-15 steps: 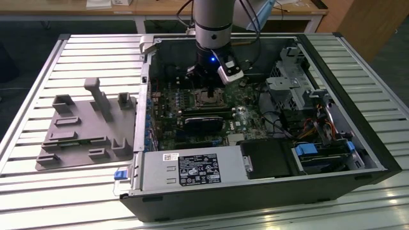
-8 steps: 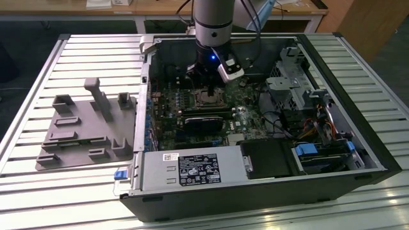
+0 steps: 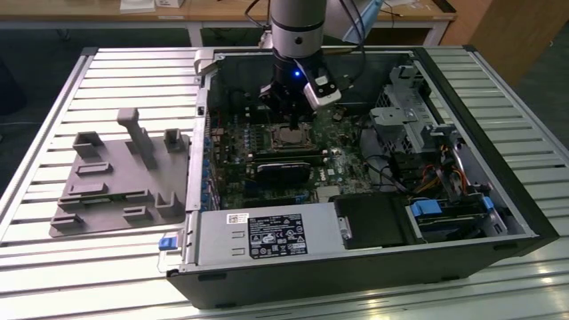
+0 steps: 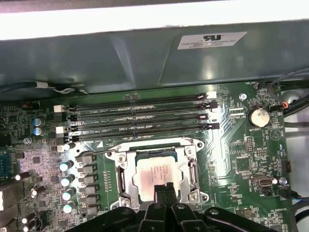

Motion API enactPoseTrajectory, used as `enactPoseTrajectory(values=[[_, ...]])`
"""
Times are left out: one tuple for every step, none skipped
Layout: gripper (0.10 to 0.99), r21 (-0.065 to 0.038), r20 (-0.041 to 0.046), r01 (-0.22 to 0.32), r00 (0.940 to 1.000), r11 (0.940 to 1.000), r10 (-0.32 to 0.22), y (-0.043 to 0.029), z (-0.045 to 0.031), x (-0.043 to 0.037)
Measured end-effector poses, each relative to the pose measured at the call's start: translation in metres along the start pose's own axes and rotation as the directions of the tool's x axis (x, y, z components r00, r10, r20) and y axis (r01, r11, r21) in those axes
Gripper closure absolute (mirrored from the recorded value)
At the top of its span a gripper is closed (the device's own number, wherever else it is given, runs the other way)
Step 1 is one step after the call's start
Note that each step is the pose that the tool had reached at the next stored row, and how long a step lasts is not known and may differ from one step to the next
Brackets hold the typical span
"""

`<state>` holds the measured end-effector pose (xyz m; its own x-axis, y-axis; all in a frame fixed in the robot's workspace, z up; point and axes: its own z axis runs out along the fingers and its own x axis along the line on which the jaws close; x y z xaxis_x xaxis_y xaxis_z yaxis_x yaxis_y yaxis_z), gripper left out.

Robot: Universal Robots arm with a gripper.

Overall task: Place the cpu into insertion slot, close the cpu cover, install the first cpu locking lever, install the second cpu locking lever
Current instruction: 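Close the cpu cover, then install the first cpu locking lever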

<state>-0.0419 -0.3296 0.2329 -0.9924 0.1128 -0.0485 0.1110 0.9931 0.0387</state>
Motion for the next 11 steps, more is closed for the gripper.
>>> enactPoseTrajectory(values=[[0.984, 0.000, 0.0002, 0.000, 1.0000, 1.0000, 0.000, 0.0000, -0.0001, 0.0000], [0.984, 0.000, 0.0002, 0.000, 1.0000, 1.0000, 0.000, 0.0000, -0.0001, 0.0000], [0.984, 0.000, 0.0001, -0.001, 1.0000, 1.0000, 0.001, 0.0000, -0.0002, 0.0000], [0.984, 0.000, 0.0001, -0.001, 1.0000, 1.0000, 0.001, 0.0000, -0.0002, 0.0000], [0.984, 0.000, 0.0001, -0.001, 1.0000, 1.0000, 0.001, 0.0000, -0.0002, 0.0000], [0.984, 0.000, 0.0001, -0.001, 1.0000, 1.0000, 0.001, 0.0000, -0.0002, 0.0000], [0.984, 0.000, 0.0001, -0.001, 1.0000, 1.0000, 0.001, 0.0000, -0.0002, 0.0000], [0.984, 0.000, 0.0001, -0.001, 1.0000, 1.0000, 0.001, 0.0000, -0.0002, 0.0000], [0.984, 0.000, 0.0001, -0.001, 1.0000, 1.0000, 0.001, 0.0000, -0.0002, 0.0000], [0.984, 0.000, 0.0001, -0.001, 1.0000, 1.0000, 0.001, 0.0000, -0.0002, 0.0000], [0.984, 0.000, 0.0001, -0.001, 1.0000, 1.0000, 0.001, 0.0000, -0.0002, 0.0000]])
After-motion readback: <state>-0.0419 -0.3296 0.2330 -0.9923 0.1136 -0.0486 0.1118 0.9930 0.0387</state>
